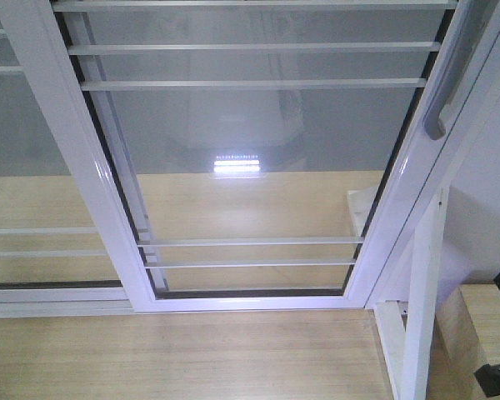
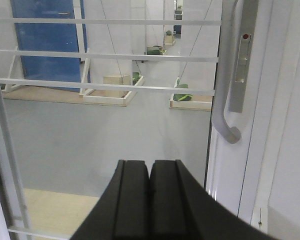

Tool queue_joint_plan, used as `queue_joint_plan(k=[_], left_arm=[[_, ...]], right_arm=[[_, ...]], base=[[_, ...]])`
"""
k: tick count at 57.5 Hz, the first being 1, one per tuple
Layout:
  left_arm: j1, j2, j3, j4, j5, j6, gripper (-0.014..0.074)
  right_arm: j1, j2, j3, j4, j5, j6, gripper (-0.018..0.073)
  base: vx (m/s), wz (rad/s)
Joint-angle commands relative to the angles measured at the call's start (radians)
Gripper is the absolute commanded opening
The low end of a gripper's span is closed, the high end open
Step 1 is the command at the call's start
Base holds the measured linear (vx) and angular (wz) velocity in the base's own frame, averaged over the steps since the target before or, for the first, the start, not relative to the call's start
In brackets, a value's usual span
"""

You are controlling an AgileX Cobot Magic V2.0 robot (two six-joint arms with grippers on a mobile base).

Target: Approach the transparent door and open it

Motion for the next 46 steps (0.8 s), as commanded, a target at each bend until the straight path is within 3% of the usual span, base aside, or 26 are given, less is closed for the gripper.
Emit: queue_joint_plan(k=[1,34,39,46], left_arm=[[-0.003,-0.003,0.03,-0.01,-0.08,0.0,-0.0006],[-0.002,-0.003,0.03,-0.01,-0.088,0.0,-0.0006],[-0.002,-0.003,0.03,-0.01,-0.125,-0.001,-0.0006],[-0.002,-0.003,0.025,-0.01,-0.27,0.001,-0.0006]], right_arm=[[-0.005,0.01,0.012,-0.001,-0.078,-0.009,-0.0003],[-0.004,0.01,0.012,-0.001,-0.079,-0.009,-0.0003],[-0.004,0.01,0.012,-0.003,-0.09,-0.012,-0.0003],[-0.004,0.011,0.012,-0.006,-0.239,-0.017,-0.0003]], base=[[0.0,0.0],[0.0,0.0],[0.0,0.0],[0.0,0.0]])
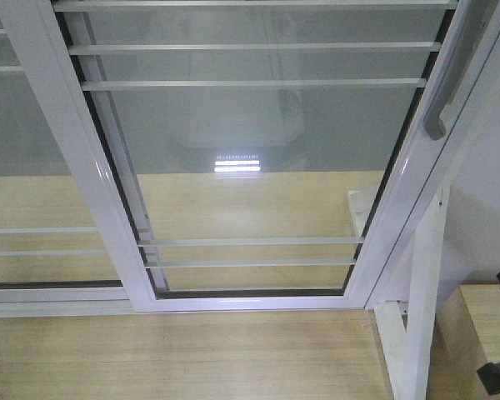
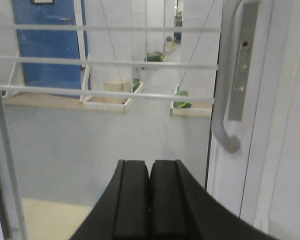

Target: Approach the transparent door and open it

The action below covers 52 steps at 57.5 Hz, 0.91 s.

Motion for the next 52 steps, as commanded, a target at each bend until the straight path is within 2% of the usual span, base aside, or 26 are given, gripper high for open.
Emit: queue_joint_plan(k=[1,6,10,13,20,27,34,39,45,52], left_arm=[[-0.002,-0.003,0.023,-0.009,-0.224,0.002,-0.0006],[-0.002,-0.003,0.02,-0.011,-0.38,-0.003,-0.0006],[-0.002,-0.003,0.006,-0.013,-0.478,-0.023,-0.0006],[-0.002,0.002,-0.029,-0.02,-0.461,-0.03,-0.0006],[-0.002,0.085,-0.167,-0.014,-0.327,0.004,-0.0006],[-0.002,0.328,-0.363,-0.01,-0.313,0.074,-0.0006],[-0.002,0.594,-0.556,-0.012,-0.29,0.075,-0.0006],[-0.002,0.781,-0.67,-0.025,-0.263,0.044,-0.0006],[-0.002,0.947,-0.773,-0.037,-0.27,0.005,-0.0006],[-0.002,1.08,-0.845,-0.037,-0.295,-0.003,-0.0006]], right_arm=[[-0.004,0.01,0.012,-0.006,-0.201,-0.012,-0.0003],[-0.005,0.01,0.007,-0.006,-0.33,-0.05,-0.0003],[-0.005,0.011,-0.024,0.011,-0.375,-0.104,-0.0003],[-0.005,0.022,-0.078,0.051,-0.34,-0.145,-0.0003],[-0.005,0.122,-0.26,0.159,-0.21,-0.287,-0.0003],[-0.005,0.368,-0.523,0.207,-0.1,-0.448,-0.0003],[-0.005,0.621,-0.731,0.21,-0.031,-0.451,-0.0003],[-0.005,0.796,-0.859,0.21,0.018,-0.448,-0.0003],[-0.004,0.954,-0.956,0.21,0.014,-0.439,-0.0003],[-0.004,1.093,-1.014,0.21,0.01,-0.433,-0.0003]], base=[[0.0,0.0],[0.0,0.0],[0.0,0.0],[0.0,0.0],[0.0,0.0],[0.0,0.0],[0.0,0.0],[0.0,0.0],[0.0,0.0],[0.0,0.0]])
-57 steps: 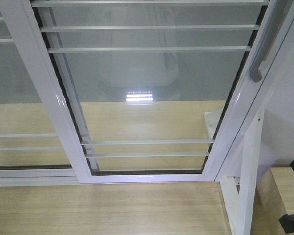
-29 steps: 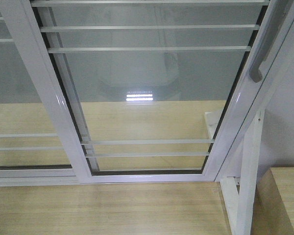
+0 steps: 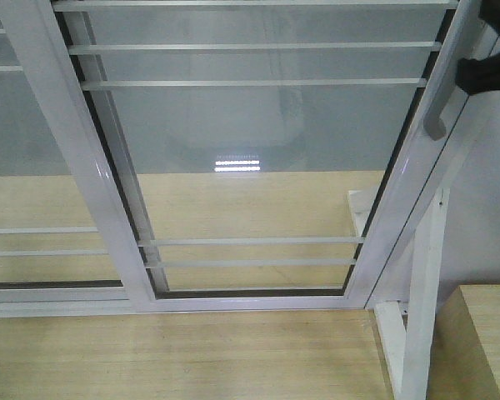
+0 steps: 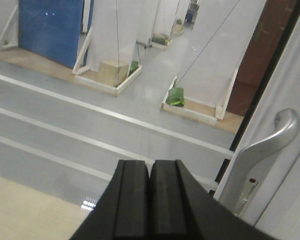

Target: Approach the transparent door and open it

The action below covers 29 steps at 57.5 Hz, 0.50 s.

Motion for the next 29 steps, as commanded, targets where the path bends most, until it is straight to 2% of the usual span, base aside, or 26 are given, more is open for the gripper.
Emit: queue_joint_plan(k=[1,18,25,29], left_arm=[[-0.002,0.063,-0.078,-0.011,-0.093,-0.017,-0.0006],[-0.002,0.131,-0.081,-0.008,-0.16,-0.014,0.0019],[-0.002,0.131,-0.081,0.04,-0.175,-0.006,0.0078],[-0.002,0.131,-0.081,0.08,-0.169,-0.006,0.0129]], right_arm=[[-0.004,0.066,-0.063,0.001,-0.072,0.001,-0.0003],[-0.004,0.165,-0.061,0.001,-0.099,0.001,0.0033],[-0.004,0.165,-0.061,-0.001,-0.112,0.0,0.0105],[-0.004,0.165,-0.061,-0.001,-0.112,0.0,0.0179]], base=[[0.0,0.0],[0.0,0.0],[0.0,0.0],[0.0,0.0]])
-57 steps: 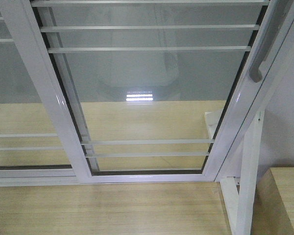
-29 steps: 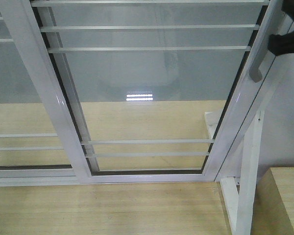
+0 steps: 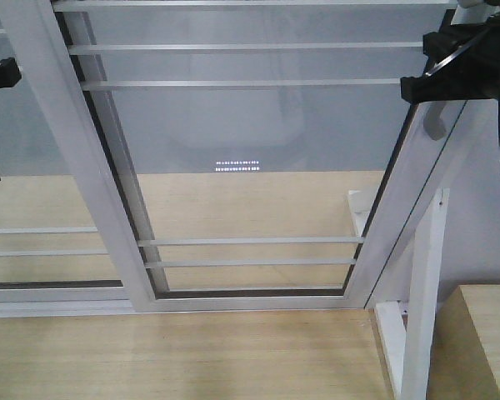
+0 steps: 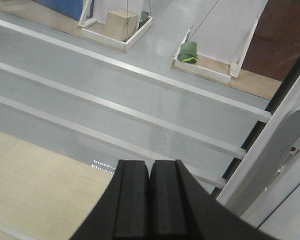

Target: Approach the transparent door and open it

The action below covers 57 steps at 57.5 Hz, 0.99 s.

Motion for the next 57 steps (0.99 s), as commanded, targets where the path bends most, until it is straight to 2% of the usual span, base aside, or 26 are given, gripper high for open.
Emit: queue_joint_plan(k=[1,15,20,27,33,40,47,57], left_arm=[[-0.002,-0.023,-0.038,0.046,-0.088,0.0,0.0141],[-0.002,-0.023,-0.038,0.056,-0.09,0.0,0.0407],[-0.002,-0.023,-0.038,0.056,-0.089,-0.002,0.0491],[-0.002,-0.023,-0.038,0.056,-0.085,-0.003,0.0561],[-0.002,-0.023,-0.038,0.056,-0.083,-0.004,0.0571],[-0.002,-0.023,-0.038,0.056,-0.083,-0.01,0.057],[-0.002,-0.023,-0.038,0.056,-0.085,-0.01,0.057],[-0.002,-0.023,-0.038,0.056,-0.088,-0.01,0.057]], right_arm=[[-0.004,-0.022,-0.037,-0.001,-0.087,-0.003,0.0197],[-0.004,-0.022,-0.037,0.001,-0.093,0.007,0.0589],[-0.007,-0.019,-0.037,0.001,-0.099,0.037,0.0666],[-0.077,-0.013,-0.037,0.001,-0.087,0.103,0.0666],[-0.175,-0.002,-0.037,0.002,-0.061,0.178,0.0631],[-0.269,0.032,-0.037,0.002,-0.053,0.187,0.0575],[-0.311,0.088,-0.037,0.002,-0.08,0.184,0.0537],[-0.309,0.214,-0.062,-0.005,-0.186,0.184,0.0522]], base=[[0.0,0.0],[0.0,0.0],[0.0,0.0],[0.0,0.0],[0.0,0.0],[0.0,0.0],[0.0,0.0],[0.0,0.0]])
